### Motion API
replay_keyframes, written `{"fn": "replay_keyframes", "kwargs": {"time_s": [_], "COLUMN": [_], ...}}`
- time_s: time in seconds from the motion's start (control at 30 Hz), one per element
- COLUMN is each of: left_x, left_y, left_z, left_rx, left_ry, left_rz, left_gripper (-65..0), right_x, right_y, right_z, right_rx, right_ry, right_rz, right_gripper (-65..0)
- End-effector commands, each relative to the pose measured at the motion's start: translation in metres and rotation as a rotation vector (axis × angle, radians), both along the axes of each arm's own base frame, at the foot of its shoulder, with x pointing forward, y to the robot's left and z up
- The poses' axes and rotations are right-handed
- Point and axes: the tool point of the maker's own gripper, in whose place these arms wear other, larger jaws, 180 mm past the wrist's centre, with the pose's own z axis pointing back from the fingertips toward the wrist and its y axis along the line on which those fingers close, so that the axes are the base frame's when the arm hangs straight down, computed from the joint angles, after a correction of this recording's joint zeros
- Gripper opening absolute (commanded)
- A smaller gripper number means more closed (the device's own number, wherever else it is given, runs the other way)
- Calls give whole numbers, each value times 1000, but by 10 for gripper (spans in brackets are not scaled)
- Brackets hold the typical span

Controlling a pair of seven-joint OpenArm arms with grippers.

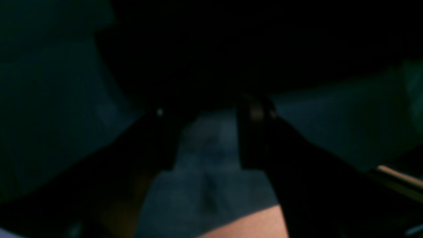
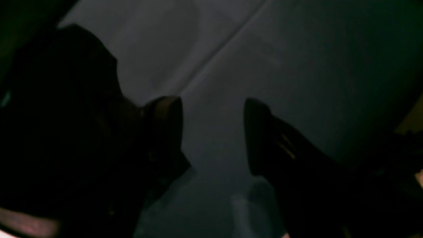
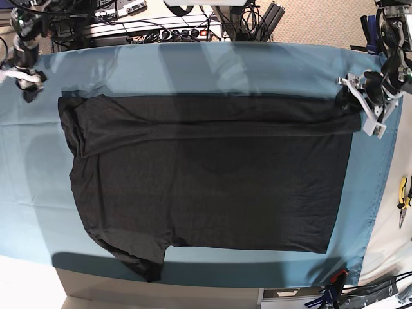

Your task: Fold the T-shirt properly

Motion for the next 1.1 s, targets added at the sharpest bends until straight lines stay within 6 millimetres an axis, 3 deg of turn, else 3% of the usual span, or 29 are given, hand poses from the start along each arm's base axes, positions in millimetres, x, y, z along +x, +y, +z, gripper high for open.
{"fn": "replay_keyframes", "kwargs": {"time_s": [0.0, 0.23, 0.6, 1.07], "left_x": [13, 35, 37, 38], "left_y": [6, 17, 18, 21], "left_z": [15, 28, 29, 29], "left_rx": [18, 71, 71, 90], "left_ry": [-58, -117, -125, -130], "left_rz": [1, 38, 39, 46], "left_gripper": [-380, -380, -380, -380], "right_x": [8, 22, 35, 26], "right_y": [0, 14, 21, 33], "right_z": [11, -6, -60, -66], "right_rx": [-32, 50, 230, 272], "right_ry": [-34, -56, -40, -24], "right_rz": [16, -9, -39, 16], "right_gripper": [-350, -350, -350, -350]}}
